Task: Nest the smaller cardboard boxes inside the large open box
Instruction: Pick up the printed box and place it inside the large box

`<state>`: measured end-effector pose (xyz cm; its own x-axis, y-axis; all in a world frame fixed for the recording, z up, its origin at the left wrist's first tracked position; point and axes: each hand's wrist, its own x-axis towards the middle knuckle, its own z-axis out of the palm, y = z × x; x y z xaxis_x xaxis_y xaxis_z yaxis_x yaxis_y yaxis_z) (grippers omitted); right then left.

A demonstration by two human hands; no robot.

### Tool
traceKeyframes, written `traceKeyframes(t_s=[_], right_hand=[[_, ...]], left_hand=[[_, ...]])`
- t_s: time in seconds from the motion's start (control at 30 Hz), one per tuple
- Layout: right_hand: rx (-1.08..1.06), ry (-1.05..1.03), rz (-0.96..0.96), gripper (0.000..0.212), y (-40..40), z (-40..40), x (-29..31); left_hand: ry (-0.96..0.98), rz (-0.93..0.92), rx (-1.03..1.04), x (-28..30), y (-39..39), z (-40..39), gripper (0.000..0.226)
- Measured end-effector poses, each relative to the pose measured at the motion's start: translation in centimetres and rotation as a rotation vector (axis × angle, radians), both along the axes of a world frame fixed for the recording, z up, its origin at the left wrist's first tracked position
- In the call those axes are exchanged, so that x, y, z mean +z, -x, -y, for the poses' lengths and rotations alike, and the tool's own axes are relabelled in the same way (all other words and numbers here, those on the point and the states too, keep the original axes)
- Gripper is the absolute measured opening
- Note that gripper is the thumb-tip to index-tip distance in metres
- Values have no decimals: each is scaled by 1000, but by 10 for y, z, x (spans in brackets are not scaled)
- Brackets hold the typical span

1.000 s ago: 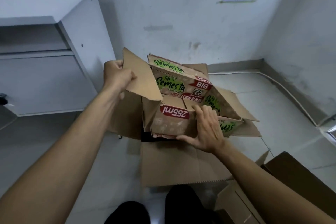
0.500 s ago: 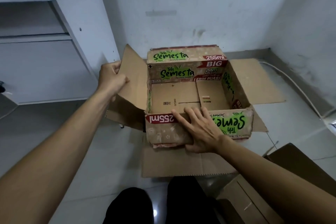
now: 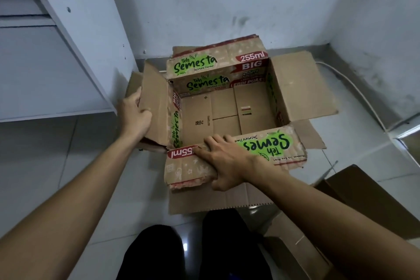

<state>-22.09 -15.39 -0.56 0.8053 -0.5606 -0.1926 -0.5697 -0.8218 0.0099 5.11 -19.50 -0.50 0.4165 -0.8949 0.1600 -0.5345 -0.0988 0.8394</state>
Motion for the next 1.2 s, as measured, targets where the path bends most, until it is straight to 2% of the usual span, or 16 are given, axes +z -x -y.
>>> traceKeyframes(t_s=[0.1, 0.2, 0.33, 0.5, 0.63, 0.77, 0.9, 0.97, 1.03, 1.07, 1.13, 1.2], right_hand=[[-77, -125, 2, 84, -9, 4, -6], [-148, -245, 22, 60, -11, 10, -15], [-186, -109, 33, 38, -14, 18, -22], [-507, 5, 62, 6, -18, 27, -36], [-546, 3, 52, 21, -21, 40, -53], [-493, -30, 85, 21, -15, 56, -68], [-459, -119, 279, 50, 0, 57, -78], [-492, -52, 417, 53, 20, 55, -83], [-624, 211, 448, 38, 44, 61, -89], [-752, 289, 380, 43, 58, 67, -91], [-1022, 206, 249, 71, 81, 80, -96], [-1116, 31, 303, 78, 94, 89, -102]], left_hand=[[32, -7, 16, -7, -7, 5, 72], [-5, 44, 18, -16, -8, 10, 71], [-65, 91, -4, -24, 2, 16, 70], [-130, 363, 30, -26, 17, 28, 70], [-302, 542, -77, -30, 36, 41, 90], [-364, 710, -132, -45, 47, 49, 99], [-392, 910, -201, -66, 41, 48, 106], [-380, 964, -219, -73, 31, 43, 114], [-418, 1038, -254, -80, 21, 40, 113], [-456, 1106, -276, -82, 19, 39, 107], [-517, 1238, -302, -86, 19, 40, 95], [-546, 1278, -299, -88, 23, 42, 89]])
